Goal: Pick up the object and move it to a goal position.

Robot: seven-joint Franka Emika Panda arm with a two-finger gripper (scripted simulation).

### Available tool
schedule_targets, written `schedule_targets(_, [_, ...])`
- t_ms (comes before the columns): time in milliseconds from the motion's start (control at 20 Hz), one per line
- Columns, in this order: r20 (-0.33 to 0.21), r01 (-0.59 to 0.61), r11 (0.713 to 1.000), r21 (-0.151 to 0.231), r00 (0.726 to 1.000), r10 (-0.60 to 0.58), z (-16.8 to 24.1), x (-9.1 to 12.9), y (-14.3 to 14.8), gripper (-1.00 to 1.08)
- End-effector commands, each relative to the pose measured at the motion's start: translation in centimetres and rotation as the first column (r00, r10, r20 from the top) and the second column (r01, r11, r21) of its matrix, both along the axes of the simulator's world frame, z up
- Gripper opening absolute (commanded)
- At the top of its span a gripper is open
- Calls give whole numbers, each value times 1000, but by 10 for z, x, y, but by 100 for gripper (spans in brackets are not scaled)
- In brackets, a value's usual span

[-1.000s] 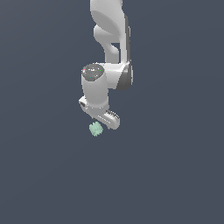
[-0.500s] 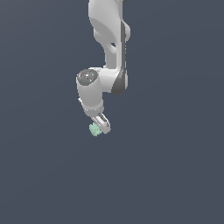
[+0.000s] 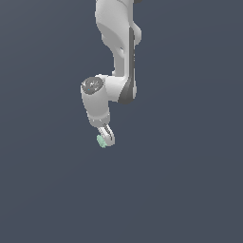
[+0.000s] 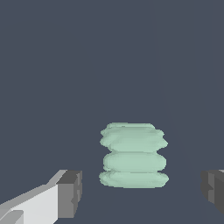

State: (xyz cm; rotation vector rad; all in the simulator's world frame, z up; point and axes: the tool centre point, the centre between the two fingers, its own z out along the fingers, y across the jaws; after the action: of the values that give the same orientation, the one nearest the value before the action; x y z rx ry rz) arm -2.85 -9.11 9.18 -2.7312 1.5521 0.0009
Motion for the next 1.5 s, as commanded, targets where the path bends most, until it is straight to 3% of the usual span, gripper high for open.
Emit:
schedule_targets(0, [0, 9, 1000, 0, 1000, -9, -1, 0, -1, 100])
schedule_targets(900, [0, 9, 1000, 0, 1000, -9, -51, -1, -1, 100])
schedule_targets(950, [0, 9, 1000, 0, 1000, -9, -51, -1, -1, -100])
schedule_targets(1450, [1, 9, 1000, 0, 1000, -9, -50, 0, -1, -100])
